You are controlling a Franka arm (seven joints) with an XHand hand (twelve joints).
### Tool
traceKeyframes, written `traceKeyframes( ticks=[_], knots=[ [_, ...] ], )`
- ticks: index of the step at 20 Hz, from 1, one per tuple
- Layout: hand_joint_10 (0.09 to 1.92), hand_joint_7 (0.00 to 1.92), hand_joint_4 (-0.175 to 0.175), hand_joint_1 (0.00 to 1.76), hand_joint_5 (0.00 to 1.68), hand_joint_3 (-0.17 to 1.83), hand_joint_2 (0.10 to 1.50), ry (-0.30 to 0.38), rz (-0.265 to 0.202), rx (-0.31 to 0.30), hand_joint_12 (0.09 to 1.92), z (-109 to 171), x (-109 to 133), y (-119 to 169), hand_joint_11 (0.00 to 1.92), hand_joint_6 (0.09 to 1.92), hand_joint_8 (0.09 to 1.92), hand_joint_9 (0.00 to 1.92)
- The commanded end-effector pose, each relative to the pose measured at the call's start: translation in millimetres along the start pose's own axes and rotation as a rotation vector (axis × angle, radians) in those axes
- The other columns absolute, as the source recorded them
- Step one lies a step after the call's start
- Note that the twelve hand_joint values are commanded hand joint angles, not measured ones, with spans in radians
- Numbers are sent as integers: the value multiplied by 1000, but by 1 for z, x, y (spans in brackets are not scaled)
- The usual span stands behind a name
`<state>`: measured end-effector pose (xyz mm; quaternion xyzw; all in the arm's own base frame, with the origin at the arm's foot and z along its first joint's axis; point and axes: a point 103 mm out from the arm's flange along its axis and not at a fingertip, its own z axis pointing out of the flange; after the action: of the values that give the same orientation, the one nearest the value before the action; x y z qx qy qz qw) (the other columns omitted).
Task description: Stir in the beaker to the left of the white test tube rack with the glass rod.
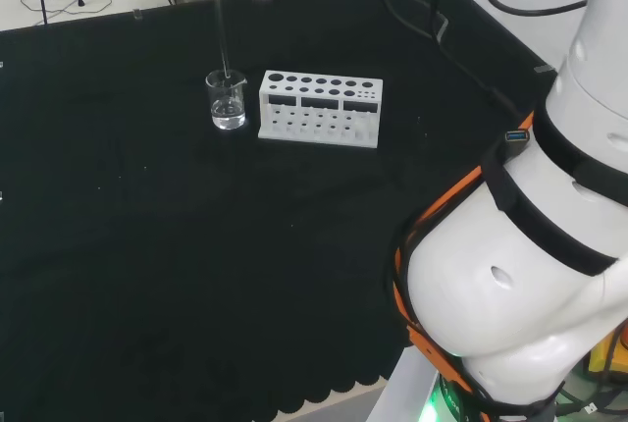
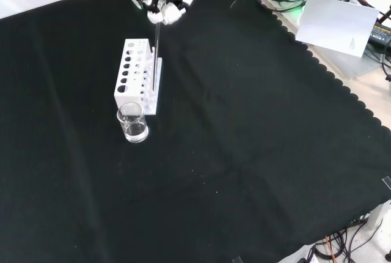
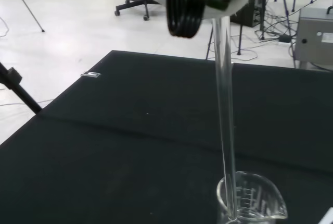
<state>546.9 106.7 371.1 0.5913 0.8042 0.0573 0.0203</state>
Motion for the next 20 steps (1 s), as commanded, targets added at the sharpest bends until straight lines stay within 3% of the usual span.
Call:
traceKeyframes(
  ticks=[1,7,20],
  knots=[
    [810,1198,-175,1304,1156,649,717,32,-46,-10,928,9,4,19,1052,574,1096,1675],
    [811,1197,-175,1304,1157,646,720,29,-68,-2,926,22,0,45,1053,570,1096,1676],
    [814,1195,-175,1304,1157,634,726,57,-64,-28,919,33,-28,65,1056,564,1096,1679]
  ],
)
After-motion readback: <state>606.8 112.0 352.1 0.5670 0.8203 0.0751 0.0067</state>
